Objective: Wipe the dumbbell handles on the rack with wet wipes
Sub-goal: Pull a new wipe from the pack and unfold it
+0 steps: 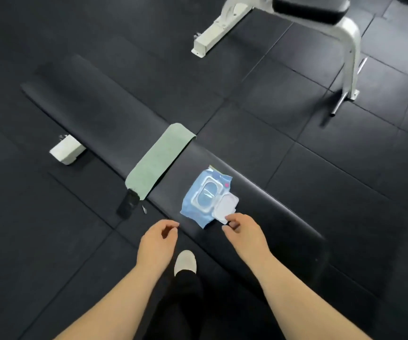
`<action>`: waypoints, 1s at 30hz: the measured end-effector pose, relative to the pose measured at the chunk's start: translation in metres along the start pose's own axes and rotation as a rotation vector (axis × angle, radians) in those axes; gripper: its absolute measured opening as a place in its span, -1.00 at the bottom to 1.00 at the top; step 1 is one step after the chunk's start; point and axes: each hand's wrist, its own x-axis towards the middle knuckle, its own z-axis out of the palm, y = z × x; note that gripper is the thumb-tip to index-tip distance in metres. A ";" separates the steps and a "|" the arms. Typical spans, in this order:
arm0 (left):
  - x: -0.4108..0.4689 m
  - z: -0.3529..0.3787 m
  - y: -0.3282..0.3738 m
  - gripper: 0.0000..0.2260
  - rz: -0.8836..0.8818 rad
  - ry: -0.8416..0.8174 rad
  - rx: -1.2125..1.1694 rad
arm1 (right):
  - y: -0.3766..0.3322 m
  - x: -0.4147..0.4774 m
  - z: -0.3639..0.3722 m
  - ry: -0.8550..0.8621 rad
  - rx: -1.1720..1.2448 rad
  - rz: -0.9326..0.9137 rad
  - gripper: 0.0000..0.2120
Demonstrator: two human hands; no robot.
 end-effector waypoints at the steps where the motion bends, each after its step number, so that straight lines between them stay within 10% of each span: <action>1: 0.018 0.002 0.005 -0.86 0.025 0.000 0.035 | -0.007 0.016 0.003 0.006 -0.011 -0.010 -0.71; 16: 0.114 0.056 -0.022 -0.82 0.161 -0.086 0.209 | -0.006 0.118 0.063 0.030 -0.150 -0.008 -0.79; 22: 0.115 0.075 -0.017 -0.92 0.622 0.082 0.468 | 0.006 0.135 0.045 0.121 0.023 -0.042 -0.91; 30: 0.139 0.096 -0.003 -0.78 0.573 0.131 0.609 | 0.015 0.143 0.043 0.004 0.081 0.008 -0.87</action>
